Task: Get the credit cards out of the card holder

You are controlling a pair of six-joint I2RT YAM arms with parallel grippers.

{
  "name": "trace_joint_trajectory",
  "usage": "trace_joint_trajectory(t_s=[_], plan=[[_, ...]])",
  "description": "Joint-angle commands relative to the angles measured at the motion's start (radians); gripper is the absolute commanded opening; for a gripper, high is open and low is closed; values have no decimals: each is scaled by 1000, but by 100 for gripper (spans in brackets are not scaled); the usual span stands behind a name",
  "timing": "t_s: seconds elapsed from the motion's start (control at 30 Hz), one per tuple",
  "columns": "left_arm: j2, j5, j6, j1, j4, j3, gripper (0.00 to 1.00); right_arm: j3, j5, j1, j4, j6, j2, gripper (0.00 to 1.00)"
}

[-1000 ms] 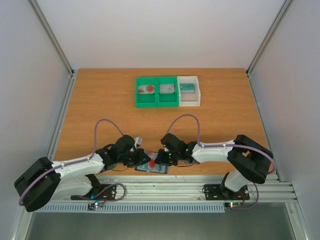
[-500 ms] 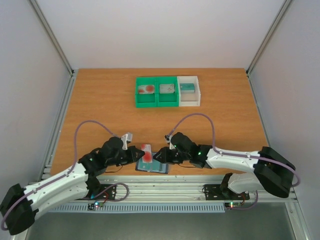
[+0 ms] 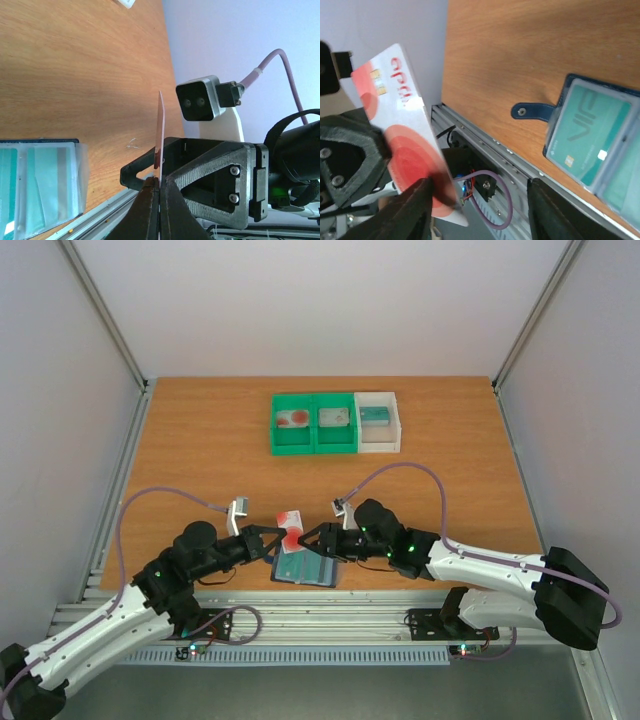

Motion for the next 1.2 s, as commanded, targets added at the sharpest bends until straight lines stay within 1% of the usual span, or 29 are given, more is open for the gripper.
trace_joint_trajectory(t_s=[0.0, 0.07, 0.2, 0.3, 0.37, 0.5, 0.6, 0.67, 0.73, 0.77, 0.87, 0.97, 1.1, 1.17], plan=[[-7, 27, -24, 1, 107, -18, 0, 16, -39, 4, 103, 27, 10, 47], [-1, 32, -25, 2, 109, -26, 1, 11, -44, 5, 117, 14, 16, 36], [14, 55, -27, 2, 210, -54, 0, -13, -72, 5, 188, 16, 25, 20], [29, 76, -18, 2, 219, -50, 1, -31, -80, 5, 212, -10, 14, 7], [32, 92, -2, 2, 210, -44, 4, -36, -91, 5, 206, -43, -3, 2], [7, 138, 37, 2, 144, -18, 14, -24, -135, 5, 117, -169, -65, 1], [-36, 180, 81, 2, 39, 11, 25, -26, -179, 5, 27, -277, -141, 1], [-78, 206, 120, 2, -19, 26, 34, -23, -245, 5, -17, -352, -187, 1], [-116, 244, 150, 2, -63, 40, 40, 0, -285, 4, -98, -416, -226, 1], [-134, 261, 165, 2, -89, 51, 42, 21, -296, 4, -168, -453, -240, 1], [-172, 328, 226, 1, -149, 89, 43, 86, -317, 5, -326, -547, -266, 1], [-177, 383, 266, 1, -208, 132, 42, 136, -350, 5, -418, -605, -290, 1], [-141, 429, 325, 2, -307, 194, 42, 193, -404, 5, -484, -644, -308, 1], [-126, 428, 355, 2, -345, 214, 41, 200, -437, 5, -484, -650, -309, 1]])
